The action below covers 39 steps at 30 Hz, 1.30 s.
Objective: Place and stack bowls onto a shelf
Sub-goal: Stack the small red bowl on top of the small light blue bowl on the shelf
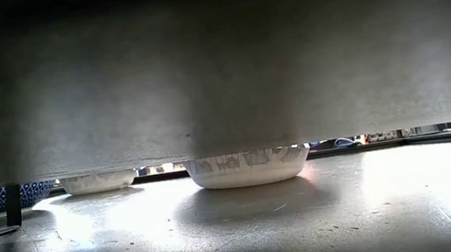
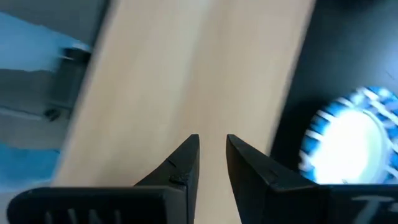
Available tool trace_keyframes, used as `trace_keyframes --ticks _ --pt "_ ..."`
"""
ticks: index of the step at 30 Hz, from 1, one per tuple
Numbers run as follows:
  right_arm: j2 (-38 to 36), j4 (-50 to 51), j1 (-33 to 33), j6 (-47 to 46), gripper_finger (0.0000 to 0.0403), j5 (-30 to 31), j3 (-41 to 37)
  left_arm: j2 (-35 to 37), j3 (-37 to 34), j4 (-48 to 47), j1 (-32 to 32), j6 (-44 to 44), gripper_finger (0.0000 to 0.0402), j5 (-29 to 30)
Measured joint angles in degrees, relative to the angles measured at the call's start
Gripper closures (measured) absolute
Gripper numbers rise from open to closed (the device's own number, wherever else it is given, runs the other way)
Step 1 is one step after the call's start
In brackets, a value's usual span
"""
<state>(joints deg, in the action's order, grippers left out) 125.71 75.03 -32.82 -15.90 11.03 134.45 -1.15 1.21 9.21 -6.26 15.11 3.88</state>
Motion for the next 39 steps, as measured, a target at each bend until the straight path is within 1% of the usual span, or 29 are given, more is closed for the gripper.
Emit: trace_keyframes --ticks 6,13,19,25,29,31,33,35,39 --pt "0.0 6.4 4.9 0.7 0.0296 -0.4 0.1 0.0 0.0 0.0 0.0 0.0 0.0208 0.0" --pt "0.0 11.8 12.2 9.7 0.0251 0.4 0.1 0.0 0.0 0.0 0.0 0.0 0.0208 0.0" --pt "0.0 14.5 20.9 16.1 0.0239 0.8 0.1 0.0 0.0 0.0 0.0 0.0 0.0208 0.0" --pt "0.0 14.1 30.1 20.3 0.0245 0.3 0.1 0.0 0.0 0.0 0.0 0.0 0.0208 0.0" --pt "-0.1 10.4 36.2 21.1 0.0251 -3.7 0.1 0.0 0.0 0.0 0.0 0.0 0.0208 0.0" --pt "-0.1 7.8 38.9 21.1 0.0253 -4.0 -0.3 0.0 0.0 0.0 0.0 0.0 0.0208 0.0" --pt "-0.1 5.8 41.1 21.0 0.0255 -4.7 -1.2 0.0 0.0 0.0 0.0 0.0 0.0208 0.0" --pt "-0.1 4.3 42.8 21.0 0.0254 -6.9 -2.5 0.0 0.0 0.0 0.0 0.0 0.0208 0.0" --pt "-0.1 0.0 45.1 21.0 0.0252 -7.6 -7.1 0.0 0.0 0.0 0.0 0.0 0.0208 0.0"
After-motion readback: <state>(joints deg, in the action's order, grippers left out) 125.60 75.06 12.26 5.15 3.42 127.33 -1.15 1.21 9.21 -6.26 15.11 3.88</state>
